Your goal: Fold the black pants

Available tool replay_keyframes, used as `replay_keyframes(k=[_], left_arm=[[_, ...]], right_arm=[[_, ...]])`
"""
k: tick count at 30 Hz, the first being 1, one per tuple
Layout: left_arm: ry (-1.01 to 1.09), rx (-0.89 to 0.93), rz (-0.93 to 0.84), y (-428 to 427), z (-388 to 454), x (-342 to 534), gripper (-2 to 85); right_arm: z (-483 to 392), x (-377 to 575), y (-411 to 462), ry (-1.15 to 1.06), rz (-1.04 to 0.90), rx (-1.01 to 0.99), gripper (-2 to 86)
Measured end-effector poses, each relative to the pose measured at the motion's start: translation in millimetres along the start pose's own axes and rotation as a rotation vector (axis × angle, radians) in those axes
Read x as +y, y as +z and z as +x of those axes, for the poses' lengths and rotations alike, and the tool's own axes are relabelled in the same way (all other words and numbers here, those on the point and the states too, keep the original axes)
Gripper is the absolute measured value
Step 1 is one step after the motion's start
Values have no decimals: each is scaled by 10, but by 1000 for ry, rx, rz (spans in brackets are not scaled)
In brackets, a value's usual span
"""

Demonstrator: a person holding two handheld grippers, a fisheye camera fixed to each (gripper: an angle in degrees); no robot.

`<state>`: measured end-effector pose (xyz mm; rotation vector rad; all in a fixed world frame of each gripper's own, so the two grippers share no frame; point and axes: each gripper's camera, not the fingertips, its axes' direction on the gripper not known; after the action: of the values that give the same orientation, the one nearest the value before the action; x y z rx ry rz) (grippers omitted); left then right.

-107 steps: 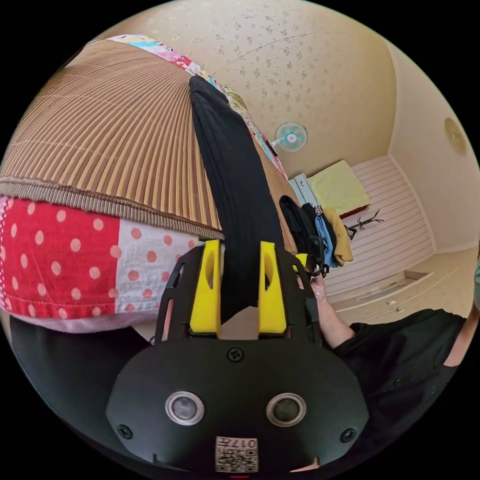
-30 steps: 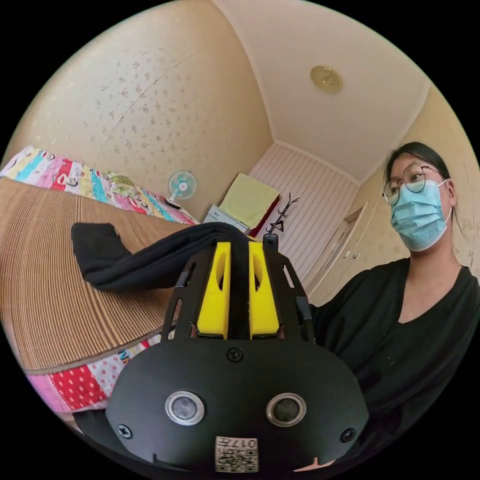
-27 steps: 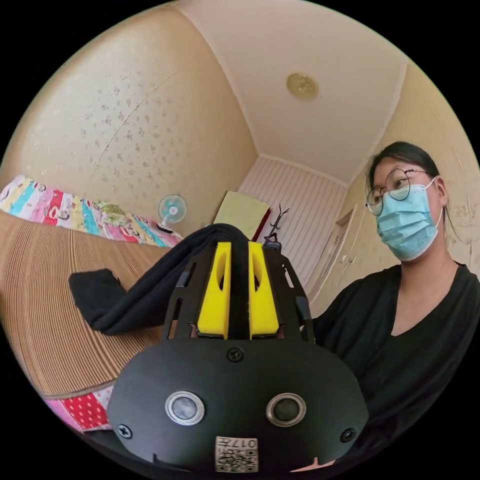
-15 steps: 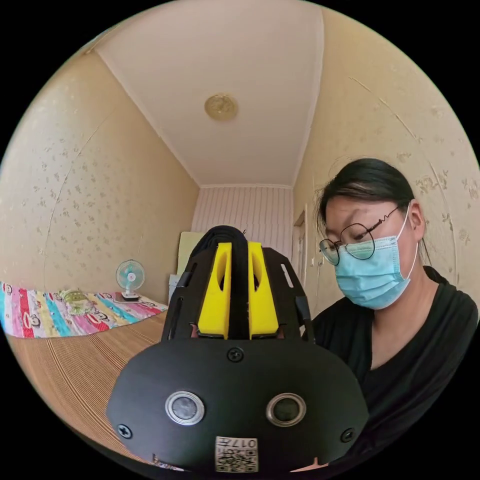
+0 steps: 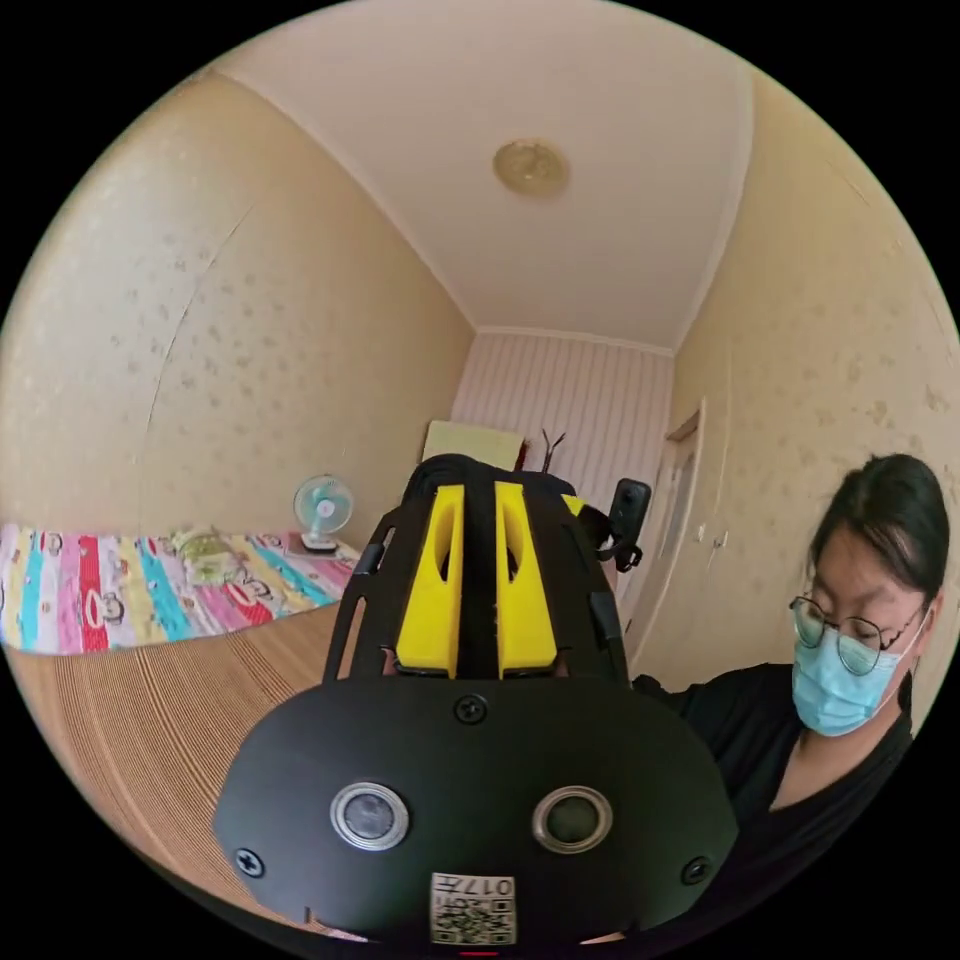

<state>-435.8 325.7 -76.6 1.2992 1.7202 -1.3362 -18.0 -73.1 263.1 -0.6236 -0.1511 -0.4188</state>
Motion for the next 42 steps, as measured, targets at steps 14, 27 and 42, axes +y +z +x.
replay_keyframes(k=[14,27,42], left_arm=[[-298,-114,-317,1058,-2600,1526,53],[-407,-75,-573,1674,-1724,4492,60],[-591,-296,-324,973,-2382,3712,200]], right_arm=[[1761,2083,2237,262,-349,168,10],[1484,4891,934,469,-611,16,68],[2831,4599,2,581,-428,-35,184]])
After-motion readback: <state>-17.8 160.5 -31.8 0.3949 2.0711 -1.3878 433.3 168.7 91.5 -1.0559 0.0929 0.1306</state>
